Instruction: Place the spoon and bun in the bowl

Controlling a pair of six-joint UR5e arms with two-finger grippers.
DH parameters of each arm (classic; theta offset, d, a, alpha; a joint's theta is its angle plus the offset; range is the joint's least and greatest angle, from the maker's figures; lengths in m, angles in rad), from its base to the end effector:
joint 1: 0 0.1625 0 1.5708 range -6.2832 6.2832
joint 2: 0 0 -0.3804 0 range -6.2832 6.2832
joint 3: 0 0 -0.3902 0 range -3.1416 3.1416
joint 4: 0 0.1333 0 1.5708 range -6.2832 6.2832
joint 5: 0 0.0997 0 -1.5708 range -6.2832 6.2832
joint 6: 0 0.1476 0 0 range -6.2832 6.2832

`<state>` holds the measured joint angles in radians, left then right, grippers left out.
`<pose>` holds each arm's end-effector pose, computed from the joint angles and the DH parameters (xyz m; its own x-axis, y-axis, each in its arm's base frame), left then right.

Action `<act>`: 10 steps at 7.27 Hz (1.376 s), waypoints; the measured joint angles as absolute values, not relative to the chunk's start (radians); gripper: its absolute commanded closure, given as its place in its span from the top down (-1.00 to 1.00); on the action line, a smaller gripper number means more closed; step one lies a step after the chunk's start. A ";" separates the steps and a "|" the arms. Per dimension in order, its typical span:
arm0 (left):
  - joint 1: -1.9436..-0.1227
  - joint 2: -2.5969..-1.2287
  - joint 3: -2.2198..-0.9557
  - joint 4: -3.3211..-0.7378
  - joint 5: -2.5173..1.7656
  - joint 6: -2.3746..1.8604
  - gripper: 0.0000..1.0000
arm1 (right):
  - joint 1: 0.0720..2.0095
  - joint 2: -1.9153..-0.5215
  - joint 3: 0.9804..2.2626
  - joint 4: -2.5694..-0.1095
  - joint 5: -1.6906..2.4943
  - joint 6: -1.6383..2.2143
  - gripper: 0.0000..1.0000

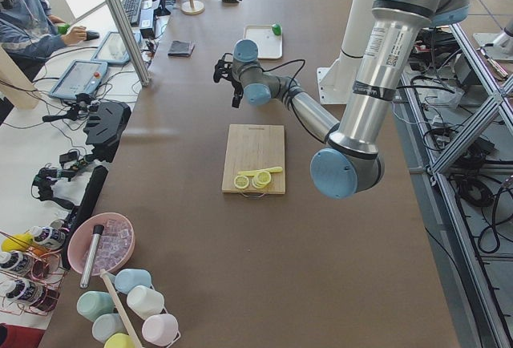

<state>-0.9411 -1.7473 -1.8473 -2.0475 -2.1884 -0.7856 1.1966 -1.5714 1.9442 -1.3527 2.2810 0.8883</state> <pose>0.2992 -0.4918 0.3583 0.5217 0.2627 -0.8117 0.0237 0.9466 0.3217 -0.1513 -0.4867 0.4382 0.5970 0.2118 0.7738 -0.2532 0.9650 -0.0688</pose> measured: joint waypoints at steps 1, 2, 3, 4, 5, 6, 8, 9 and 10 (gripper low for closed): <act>-1.031 -1.667 -1.841 -2.043 -2.230 -0.631 0.96 | 1.272 -1.618 1.924 -1.354 2.302 0.732 1.00; -1.137 -1.612 -1.826 -2.020 -2.288 -0.482 0.96 | 1.343 -1.650 1.895 -1.356 2.310 0.587 1.00; -1.240 -1.585 -1.812 -1.959 -2.333 -0.346 0.96 | 1.410 -1.671 1.859 -1.357 2.317 0.449 1.00; -1.330 -1.572 -1.807 -1.868 -2.354 -0.222 0.96 | 1.473 -1.681 1.818 -1.359 2.329 0.323 1.00; -1.393 -1.565 -1.803 -1.793 -2.360 -0.136 0.96 | 1.522 -1.686 1.784 -1.362 2.341 0.224 1.00; -1.426 -1.557 -1.797 -1.758 -2.359 -0.095 0.96 | 1.556 -1.688 1.764 -1.371 2.349 0.156 1.00; -1.447 -1.506 -1.787 -1.743 -2.355 -0.075 0.96 | 1.597 -1.688 1.752 -1.421 2.353 0.048 1.00; -1.454 -1.483 -1.781 -1.743 -2.355 -0.074 0.96 | 1.604 -1.689 1.751 -1.441 2.353 0.008 1.00; -1.463 -1.466 -1.779 -1.744 -2.355 -0.074 0.96 | 1.607 -1.690 1.751 -1.451 2.353 -0.013 1.00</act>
